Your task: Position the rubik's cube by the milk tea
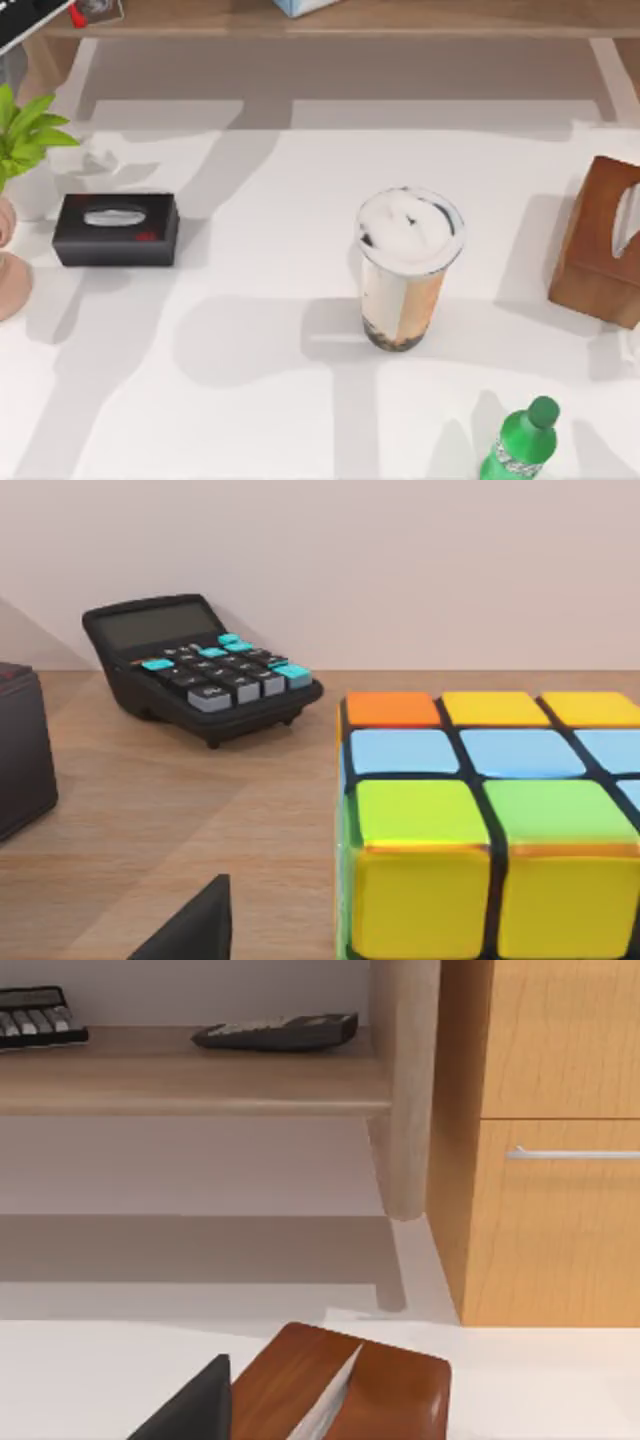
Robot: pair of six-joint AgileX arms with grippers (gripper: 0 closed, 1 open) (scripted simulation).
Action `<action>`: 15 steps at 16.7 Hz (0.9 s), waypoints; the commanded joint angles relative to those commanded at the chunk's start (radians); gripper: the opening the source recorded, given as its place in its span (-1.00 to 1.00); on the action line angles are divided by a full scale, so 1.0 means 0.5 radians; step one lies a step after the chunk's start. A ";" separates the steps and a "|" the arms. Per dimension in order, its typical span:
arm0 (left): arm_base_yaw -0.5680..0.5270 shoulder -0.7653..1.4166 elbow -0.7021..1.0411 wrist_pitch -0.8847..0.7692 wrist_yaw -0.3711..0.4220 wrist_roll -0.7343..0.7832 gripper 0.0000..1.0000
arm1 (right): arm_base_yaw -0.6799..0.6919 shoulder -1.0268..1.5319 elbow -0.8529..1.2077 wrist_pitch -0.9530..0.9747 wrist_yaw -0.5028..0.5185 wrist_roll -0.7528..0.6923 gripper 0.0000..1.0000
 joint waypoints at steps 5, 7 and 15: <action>0.017 0.109 0.097 -0.006 0.020 -0.009 1.00 | 0.000 0.000 0.000 0.000 0.000 0.000 1.00; 0.017 0.109 0.097 -0.006 0.020 -0.009 1.00 | 0.000 0.000 0.000 0.000 0.000 0.000 1.00; 0.017 0.109 0.097 -0.006 0.020 -0.009 -0.21 | 0.000 0.000 0.000 0.000 0.000 0.000 1.00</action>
